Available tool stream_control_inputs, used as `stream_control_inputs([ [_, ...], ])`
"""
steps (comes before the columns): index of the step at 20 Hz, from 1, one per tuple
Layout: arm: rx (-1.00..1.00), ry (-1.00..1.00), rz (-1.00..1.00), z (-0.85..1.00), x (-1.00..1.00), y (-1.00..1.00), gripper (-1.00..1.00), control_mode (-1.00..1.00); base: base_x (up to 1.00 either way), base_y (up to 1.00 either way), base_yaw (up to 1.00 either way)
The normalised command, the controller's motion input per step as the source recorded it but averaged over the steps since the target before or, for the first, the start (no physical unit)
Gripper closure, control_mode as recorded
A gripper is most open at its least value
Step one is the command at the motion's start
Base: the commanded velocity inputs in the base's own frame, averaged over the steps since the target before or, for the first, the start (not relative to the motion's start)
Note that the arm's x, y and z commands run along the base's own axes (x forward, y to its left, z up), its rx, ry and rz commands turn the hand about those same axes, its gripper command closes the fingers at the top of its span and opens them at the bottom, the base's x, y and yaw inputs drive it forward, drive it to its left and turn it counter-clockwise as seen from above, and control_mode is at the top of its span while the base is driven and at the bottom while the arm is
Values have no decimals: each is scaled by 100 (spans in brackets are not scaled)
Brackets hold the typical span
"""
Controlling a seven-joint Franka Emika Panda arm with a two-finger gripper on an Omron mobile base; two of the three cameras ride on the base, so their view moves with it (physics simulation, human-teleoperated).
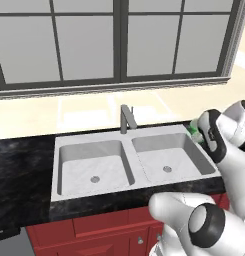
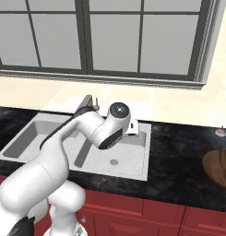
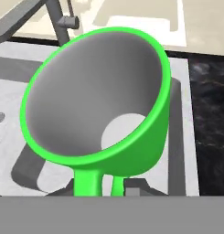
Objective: Pick the mug and place it in the sink. Pick the bowl and place it in the open cabinet and then close the cabinet.
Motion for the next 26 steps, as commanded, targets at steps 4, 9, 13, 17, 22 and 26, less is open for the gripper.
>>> stream_control_inputs([
  [4,0,32,12,16,6,80,100,-100,0,0,0],
  [9,0,23,14,5,0,72,100,-100,0,0,0],
  [13,0,13,11,3,0,76,100,-100,0,0,0],
  [17,0,11,18,0,0,62,100,-100,0,0,0],
  [22,0,0,17,-3,0,61,100,-100,0,0,0],
  [26,0,0,12,-11,1,71,100,-100,0,0,0],
])
